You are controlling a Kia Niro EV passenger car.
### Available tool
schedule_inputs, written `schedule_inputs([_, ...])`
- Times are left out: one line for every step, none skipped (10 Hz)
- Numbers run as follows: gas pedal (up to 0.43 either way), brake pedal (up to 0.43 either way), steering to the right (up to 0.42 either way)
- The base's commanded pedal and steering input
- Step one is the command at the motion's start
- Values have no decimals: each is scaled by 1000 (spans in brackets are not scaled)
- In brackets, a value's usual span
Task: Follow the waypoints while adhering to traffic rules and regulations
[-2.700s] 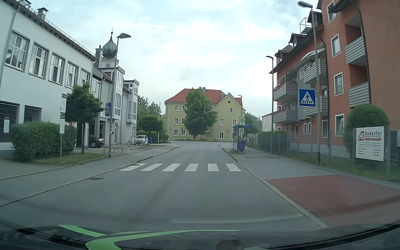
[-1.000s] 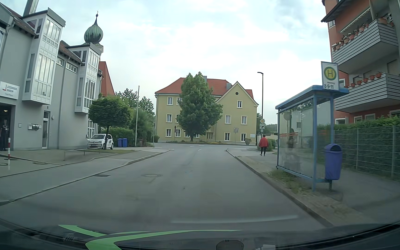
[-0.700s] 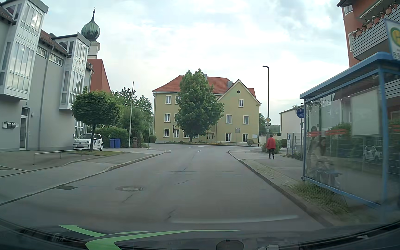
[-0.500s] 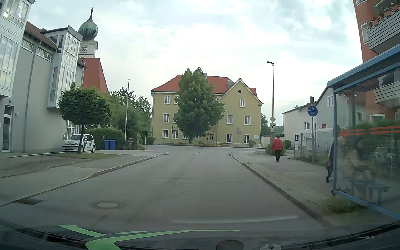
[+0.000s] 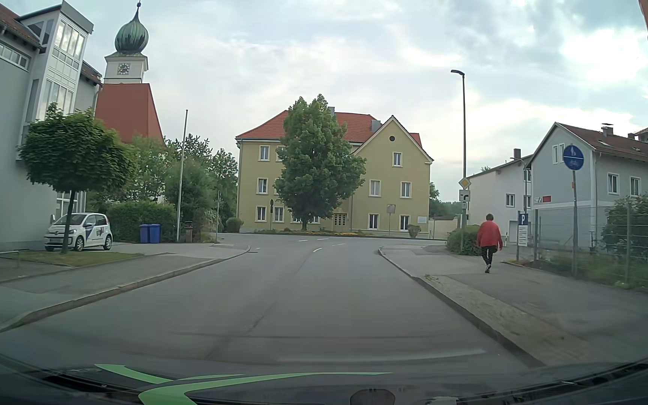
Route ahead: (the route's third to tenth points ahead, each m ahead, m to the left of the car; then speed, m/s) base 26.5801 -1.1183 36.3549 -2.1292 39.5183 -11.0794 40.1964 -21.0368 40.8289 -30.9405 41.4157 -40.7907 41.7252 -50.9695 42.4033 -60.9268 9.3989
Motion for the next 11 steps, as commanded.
schedule_inputs([28, 0, 4])
schedule_inputs([28, 0, 6])
schedule_inputs([28, 0, 7])
schedule_inputs([28, 0, 7])
schedule_inputs([28, 0, 7])
schedule_inputs([28, 0, 5])
schedule_inputs([28, 0, 3])
schedule_inputs([28, 0, 2])
schedule_inputs([0, 0, 0])
schedule_inputs([0, 0, 0])
schedule_inputs([0, 0, -1])
